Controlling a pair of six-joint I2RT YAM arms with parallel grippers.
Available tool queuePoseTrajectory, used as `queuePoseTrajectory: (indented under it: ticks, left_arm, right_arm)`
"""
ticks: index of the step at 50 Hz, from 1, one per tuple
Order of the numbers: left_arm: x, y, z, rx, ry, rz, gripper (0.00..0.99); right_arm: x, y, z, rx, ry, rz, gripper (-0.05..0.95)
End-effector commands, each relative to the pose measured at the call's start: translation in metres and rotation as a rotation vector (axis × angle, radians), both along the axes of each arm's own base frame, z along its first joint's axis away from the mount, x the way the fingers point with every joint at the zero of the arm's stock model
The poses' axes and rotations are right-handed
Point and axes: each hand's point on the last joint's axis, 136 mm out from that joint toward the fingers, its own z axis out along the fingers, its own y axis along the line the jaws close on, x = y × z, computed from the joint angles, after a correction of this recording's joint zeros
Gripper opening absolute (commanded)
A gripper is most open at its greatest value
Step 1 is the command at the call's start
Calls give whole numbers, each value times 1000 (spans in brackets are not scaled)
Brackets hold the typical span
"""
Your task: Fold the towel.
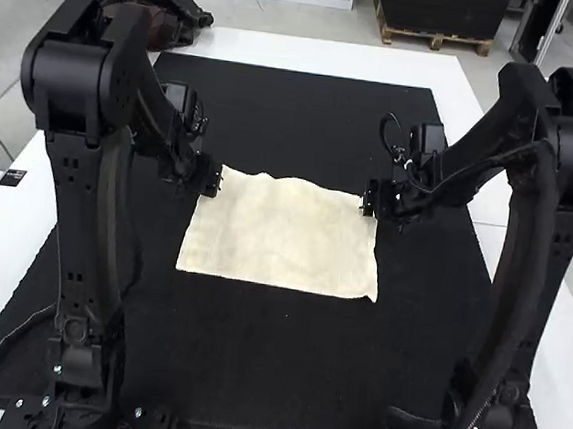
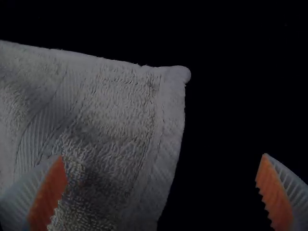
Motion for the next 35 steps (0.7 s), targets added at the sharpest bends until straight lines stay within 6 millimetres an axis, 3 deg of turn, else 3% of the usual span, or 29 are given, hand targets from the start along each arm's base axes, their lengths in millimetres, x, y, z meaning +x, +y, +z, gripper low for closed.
queuePoseTrajectory:
  ticks: [1, 35]
  left_arm:
    - [10, -10, 3, -10, -19, -34, 959]
    - [1, -18, -19, -10, 50, -52, 908]
  right_arm:
    - [10, 5, 5, 8, -19, -5, 908]
    - [4, 11, -10, 26, 26, -9, 908]
